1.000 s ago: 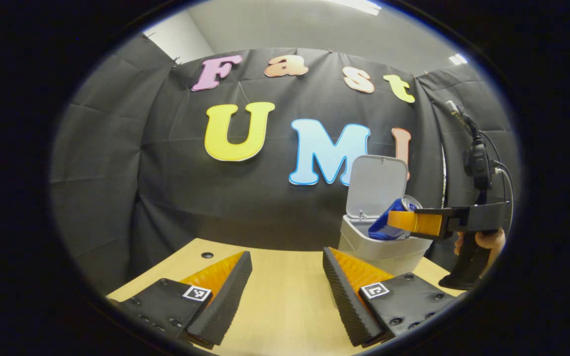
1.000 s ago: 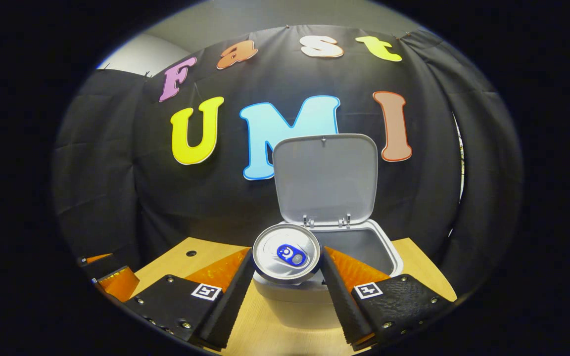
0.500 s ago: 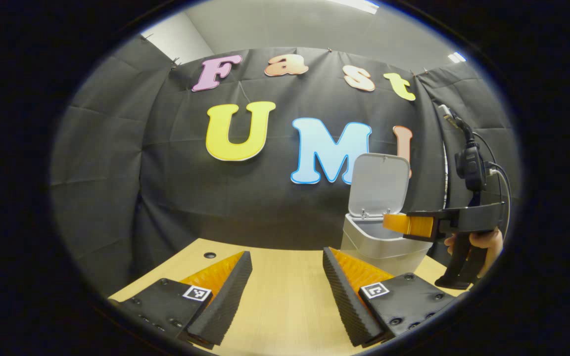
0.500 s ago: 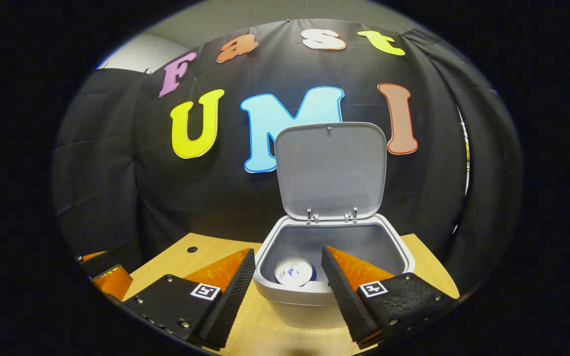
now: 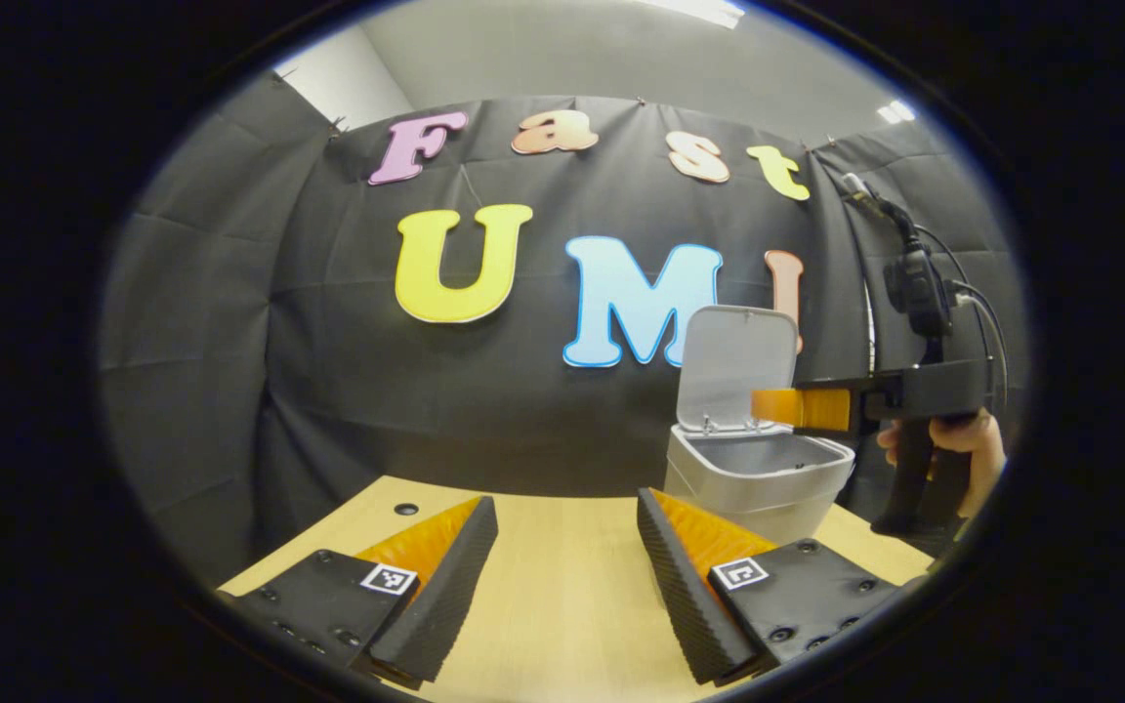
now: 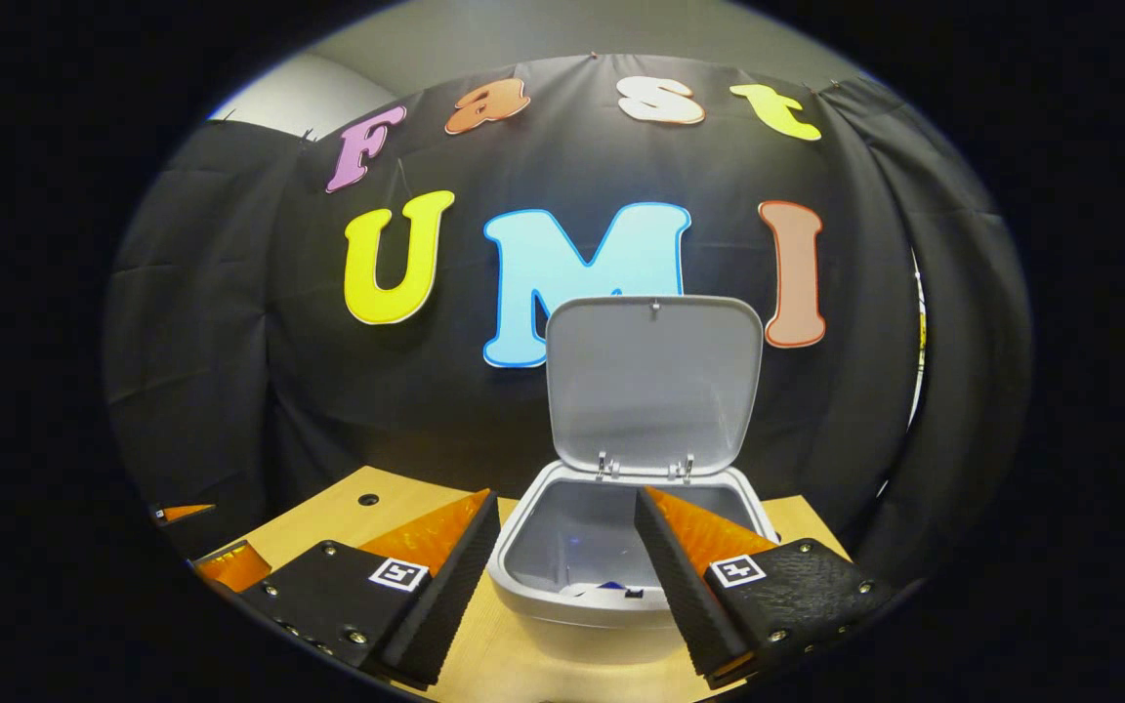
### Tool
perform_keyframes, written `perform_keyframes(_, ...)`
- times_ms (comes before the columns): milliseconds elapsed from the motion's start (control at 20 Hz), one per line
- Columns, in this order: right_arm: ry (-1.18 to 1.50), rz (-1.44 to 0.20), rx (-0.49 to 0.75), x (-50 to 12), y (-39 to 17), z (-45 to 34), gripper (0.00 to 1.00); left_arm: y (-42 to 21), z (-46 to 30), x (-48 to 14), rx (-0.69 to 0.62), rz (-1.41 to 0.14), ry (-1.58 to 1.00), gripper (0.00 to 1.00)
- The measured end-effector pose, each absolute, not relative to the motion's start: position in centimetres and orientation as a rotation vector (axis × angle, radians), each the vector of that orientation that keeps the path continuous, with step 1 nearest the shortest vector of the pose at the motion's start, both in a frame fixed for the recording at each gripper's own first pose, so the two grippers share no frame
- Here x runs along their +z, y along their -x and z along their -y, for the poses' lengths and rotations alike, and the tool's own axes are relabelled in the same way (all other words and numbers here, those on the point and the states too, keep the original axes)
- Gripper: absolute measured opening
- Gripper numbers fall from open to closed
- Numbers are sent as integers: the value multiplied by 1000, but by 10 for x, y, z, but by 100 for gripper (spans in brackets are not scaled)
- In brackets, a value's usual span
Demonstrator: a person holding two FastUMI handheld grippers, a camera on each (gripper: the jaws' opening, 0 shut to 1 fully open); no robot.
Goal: Press the lid of the desktop garbage bin to open it, pick up the crumpled paper on the desktop and throw it into the bin, then pick up the pop can on the desktop and drop it into the bin, and finally close the garbage bin lid.
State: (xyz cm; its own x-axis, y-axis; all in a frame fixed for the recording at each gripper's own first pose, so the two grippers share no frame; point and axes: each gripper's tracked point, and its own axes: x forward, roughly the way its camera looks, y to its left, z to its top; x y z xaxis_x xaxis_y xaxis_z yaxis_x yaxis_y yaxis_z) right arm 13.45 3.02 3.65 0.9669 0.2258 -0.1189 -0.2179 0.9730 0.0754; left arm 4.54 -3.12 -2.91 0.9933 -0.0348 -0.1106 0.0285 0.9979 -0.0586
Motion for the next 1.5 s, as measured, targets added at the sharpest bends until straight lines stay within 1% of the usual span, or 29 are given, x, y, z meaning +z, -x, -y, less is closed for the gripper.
perform_keyframes(200, -33, -89, 196, 60, -146, -21, 89, -56, 30, -28, -40, -103, 44, 96)
perform_keyframes(250, -33, -81, 192, 66, -150, -19, 89, -61, 29, -30, -44, -104, 42, 94)
perform_keyframes(400, -22, -58, 164, 85, -165, -11, 89, -78, 26, -27, -54, -97, 32, 96)
perform_keyframes(500, -17, -47, 143, 98, -181, -4, 92, -87, 26, -25, -63, -104, 25, 94)
perform_keyframes(600, -17, -49, 134, 111, -192, -2, 92, -95, 25, -29, -66, -128, 22, 96)
perform_keyframes(750, -10, -32, 116, 132, -212, 2, 92, -103, 24, -26, -75, -147, 33, 94)
perform_keyframes(800, -5, -28, 107, 137, -219, 3, 92, -105, 22, -23, -77, -149, 33, 96)
perform_keyframes(850, 1, -17, 99, 144, -225, 4, 92, -106, 19, -21, -72, -148, 28, 94)
perform_keyframes(1000, 26, 14, 65, 164, -246, 10, 92, -113, 12, -15, -56, -138, 27, 94)
perform_keyframes(1100, 29, 8, 44, 168, -258, 14, 92, -116, 8, -12, -36, -143, 39, 96)
perform_keyframes(1150, 25, -1, 39, 168, -263, 15, 92, -117, 5, -10, -27, -141, 47, 94)
perform_keyframes(1450, 18, -27, 37, 159, -284, 15, 92, -111, -6, -8, 22, -143, 48, 95)
perform_keyframes(1500, 17, -32, 39, 157, -285, 16, 94, -109, -8, -9, 31, -147, 45, 94)
